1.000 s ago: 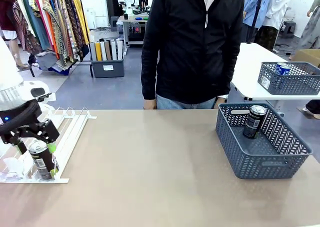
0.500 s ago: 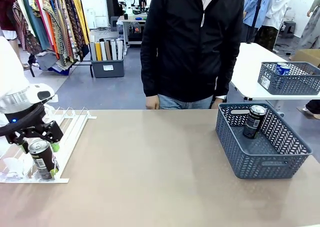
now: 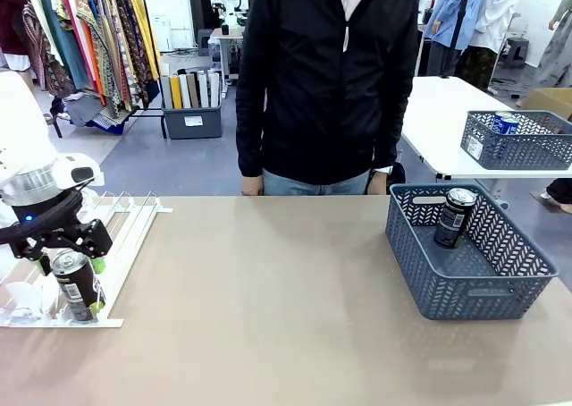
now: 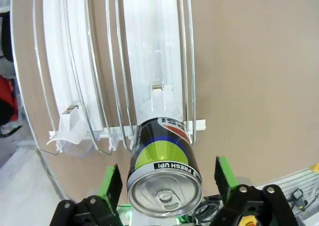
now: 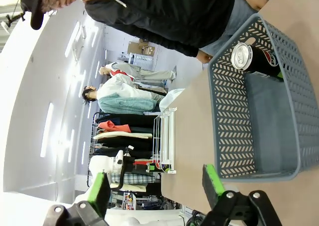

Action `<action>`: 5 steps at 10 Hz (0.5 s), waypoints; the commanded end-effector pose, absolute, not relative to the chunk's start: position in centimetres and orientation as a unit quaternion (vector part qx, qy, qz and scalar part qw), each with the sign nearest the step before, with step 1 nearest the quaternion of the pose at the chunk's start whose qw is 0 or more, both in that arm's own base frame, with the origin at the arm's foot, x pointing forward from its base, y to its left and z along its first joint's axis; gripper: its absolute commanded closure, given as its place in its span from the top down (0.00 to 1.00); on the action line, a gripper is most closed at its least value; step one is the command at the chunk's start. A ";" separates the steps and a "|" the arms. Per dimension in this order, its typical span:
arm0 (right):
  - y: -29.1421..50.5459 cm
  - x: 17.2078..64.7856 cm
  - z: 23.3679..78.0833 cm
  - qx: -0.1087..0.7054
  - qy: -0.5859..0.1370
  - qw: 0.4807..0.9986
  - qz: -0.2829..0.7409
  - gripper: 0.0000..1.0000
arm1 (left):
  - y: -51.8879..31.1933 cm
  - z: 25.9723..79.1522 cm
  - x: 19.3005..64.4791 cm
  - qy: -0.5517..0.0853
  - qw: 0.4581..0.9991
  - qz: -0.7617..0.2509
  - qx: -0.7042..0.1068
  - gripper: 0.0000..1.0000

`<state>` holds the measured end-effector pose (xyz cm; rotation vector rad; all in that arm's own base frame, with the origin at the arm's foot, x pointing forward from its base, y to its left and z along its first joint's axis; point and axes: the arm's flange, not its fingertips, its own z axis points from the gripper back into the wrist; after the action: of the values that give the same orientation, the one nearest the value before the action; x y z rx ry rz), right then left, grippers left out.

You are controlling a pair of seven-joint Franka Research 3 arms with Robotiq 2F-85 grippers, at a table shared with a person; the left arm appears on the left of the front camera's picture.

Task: Retrieve and store the cans from the dispenser.
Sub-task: Pick up one can from the Automatic Can Dispenser and place it in the middle of the table.

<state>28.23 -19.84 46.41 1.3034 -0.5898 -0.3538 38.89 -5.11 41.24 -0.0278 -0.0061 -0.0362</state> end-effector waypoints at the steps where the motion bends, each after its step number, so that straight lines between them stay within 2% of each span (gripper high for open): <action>1: -19.9 28.2 46.7 0.597 -0.271 0.737 -0.162 1.00 | -5.4 40.9 38.9 -0.003 1.000 -0.010 0.006 0.00; 5: -19.9 28.2 46.7 0.597 -0.271 0.737 -0.162 1.00 | -5.3 40.8 39.1 -0.005 1.000 -0.008 0.006 0.00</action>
<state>28.23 -19.84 46.41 1.3034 -0.5898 -0.3537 38.96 -5.09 41.03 -0.0129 -0.0017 -0.0408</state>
